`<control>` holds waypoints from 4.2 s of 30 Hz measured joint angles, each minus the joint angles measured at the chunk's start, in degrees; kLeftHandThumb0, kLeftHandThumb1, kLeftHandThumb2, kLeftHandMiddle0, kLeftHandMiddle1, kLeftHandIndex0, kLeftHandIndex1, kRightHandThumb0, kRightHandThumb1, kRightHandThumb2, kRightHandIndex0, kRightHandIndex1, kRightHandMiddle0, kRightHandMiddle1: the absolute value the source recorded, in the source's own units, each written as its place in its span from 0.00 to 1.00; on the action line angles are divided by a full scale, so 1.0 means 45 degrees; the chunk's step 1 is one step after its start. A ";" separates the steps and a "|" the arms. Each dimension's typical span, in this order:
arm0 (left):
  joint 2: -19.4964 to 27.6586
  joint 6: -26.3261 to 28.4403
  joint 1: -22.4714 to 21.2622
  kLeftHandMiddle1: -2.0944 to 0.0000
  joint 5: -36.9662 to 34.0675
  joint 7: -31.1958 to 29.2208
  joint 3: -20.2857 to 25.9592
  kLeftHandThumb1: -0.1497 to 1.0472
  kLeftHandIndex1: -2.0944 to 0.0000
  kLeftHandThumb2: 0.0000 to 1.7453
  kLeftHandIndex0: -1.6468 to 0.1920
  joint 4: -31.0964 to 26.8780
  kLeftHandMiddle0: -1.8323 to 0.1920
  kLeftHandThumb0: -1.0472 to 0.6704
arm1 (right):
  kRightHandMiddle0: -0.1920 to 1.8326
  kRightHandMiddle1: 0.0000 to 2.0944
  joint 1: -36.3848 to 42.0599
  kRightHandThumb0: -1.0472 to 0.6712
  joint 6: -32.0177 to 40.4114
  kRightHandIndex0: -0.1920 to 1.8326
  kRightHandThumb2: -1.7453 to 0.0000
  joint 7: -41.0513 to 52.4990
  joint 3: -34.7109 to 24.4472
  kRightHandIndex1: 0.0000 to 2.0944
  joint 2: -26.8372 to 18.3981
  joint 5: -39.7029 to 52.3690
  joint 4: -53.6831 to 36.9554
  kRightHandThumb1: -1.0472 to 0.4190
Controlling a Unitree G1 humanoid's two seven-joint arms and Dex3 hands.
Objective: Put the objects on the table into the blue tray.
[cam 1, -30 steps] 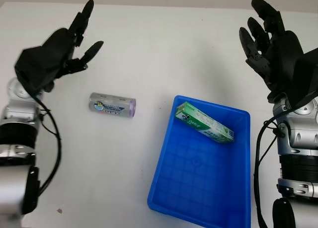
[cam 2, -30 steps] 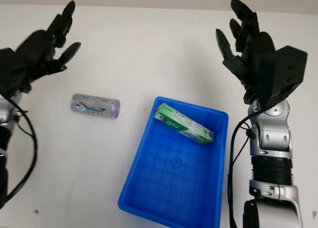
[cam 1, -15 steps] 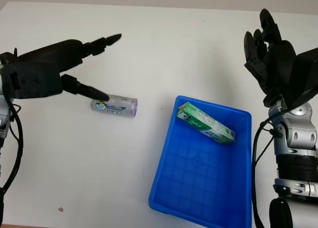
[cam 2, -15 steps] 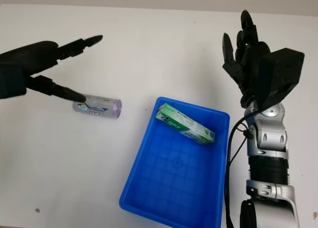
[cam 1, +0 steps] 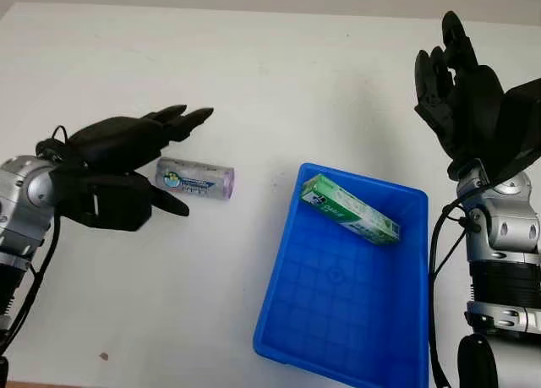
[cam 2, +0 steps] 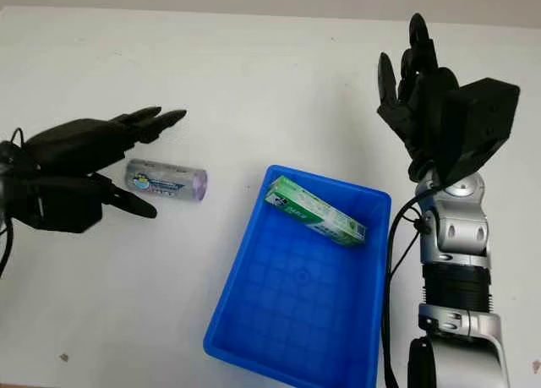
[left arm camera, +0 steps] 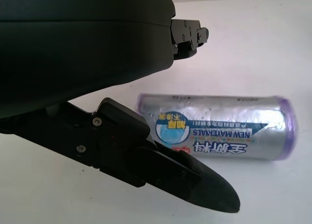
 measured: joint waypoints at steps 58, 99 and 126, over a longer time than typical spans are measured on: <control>-0.3411 0.7864 -0.2263 0.00 -1.0481 -0.3749 -0.0007 1.00 0.00 0.17 0.68 -0.7220 0.46 0.37 | 0.03 0.03 -0.0340 0.36 0.0632 0.02 0.70 0.0104 0.0294 0.03 -0.0011 -0.0185 -0.0118 0.00; -0.6488 0.9220 -0.2263 0.98 -1.2638 -0.0568 0.3613 1.00 0.95 0.30 0.90 -0.4871 0.89 0.29 | 0.09 0.03 -0.0327 0.45 0.1360 0.04 0.75 -0.0536 0.0372 0.02 0.0065 -0.0810 -0.0214 0.00; -0.5456 0.1030 -0.4404 1.00 -0.9801 0.1171 0.5128 1.00 1.00 0.37 1.00 0.9449 1.00 0.18 | 0.00 0.00 -0.0915 0.25 -0.1095 0.00 0.57 0.0626 0.0333 0.00 0.0067 -0.0009 0.2496 0.00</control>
